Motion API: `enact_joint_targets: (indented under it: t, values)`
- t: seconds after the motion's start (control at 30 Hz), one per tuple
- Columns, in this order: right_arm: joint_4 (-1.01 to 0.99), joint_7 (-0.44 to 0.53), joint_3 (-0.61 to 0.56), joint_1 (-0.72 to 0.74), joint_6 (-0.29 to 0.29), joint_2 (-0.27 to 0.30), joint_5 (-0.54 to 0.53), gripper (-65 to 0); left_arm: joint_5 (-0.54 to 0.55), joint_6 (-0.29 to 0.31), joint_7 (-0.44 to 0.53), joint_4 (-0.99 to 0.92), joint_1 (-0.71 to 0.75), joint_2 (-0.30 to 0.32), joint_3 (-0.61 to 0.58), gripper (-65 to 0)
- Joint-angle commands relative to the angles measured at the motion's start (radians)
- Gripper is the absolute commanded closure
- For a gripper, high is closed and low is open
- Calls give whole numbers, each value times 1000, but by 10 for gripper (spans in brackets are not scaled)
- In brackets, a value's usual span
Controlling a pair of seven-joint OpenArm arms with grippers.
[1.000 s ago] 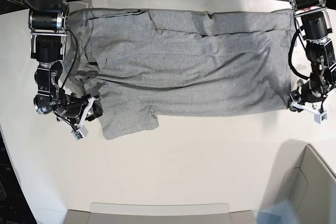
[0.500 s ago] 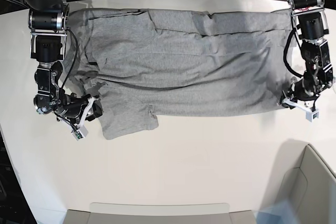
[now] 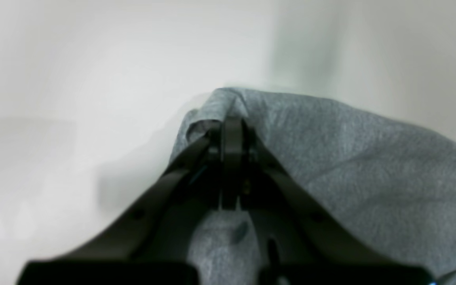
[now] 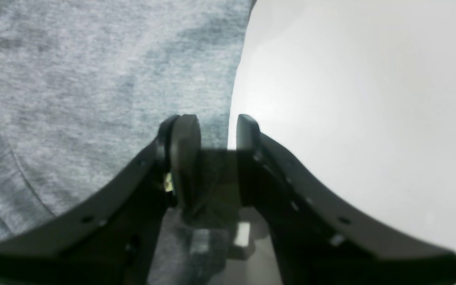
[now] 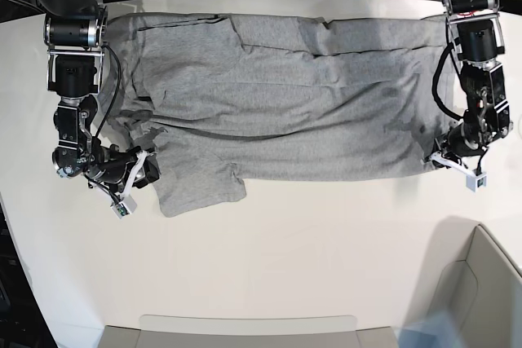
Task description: Fold the T-shirt properly
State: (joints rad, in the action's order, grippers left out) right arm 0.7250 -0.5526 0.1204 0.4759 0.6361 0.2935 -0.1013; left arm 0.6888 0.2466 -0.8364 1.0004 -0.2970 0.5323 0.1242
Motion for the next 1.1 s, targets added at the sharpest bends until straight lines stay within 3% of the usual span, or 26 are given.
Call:
enact_joint_targets:
  t: [0.0,0.33,0.6,0.77,0.97,1.07]
  values:
    - [-6,-74,-6,-4,-2,13,58,-175,13,7,18,48,-21,21,4,0]
    - [-6,-74,-6,-4,-2,13,58,-175,15,7,-44,314,140,12,93,0]
    - [-6,-74,-5,-3,-2,13,58,-175,15,7,-53,608,414,-22,84,0]
    - [-6,-74,-5,-3,-2,9,58,-175,7,7,-53,639,523,-42,42,0]
    - [-6,-74,-5,-3,-2,6,58,-175,13,7,-54,665,556,-44,28,0]
    - [-6,-74,-5,-3,-2,6,58,-175,10,7,-99,717,556,-41,28,-84]
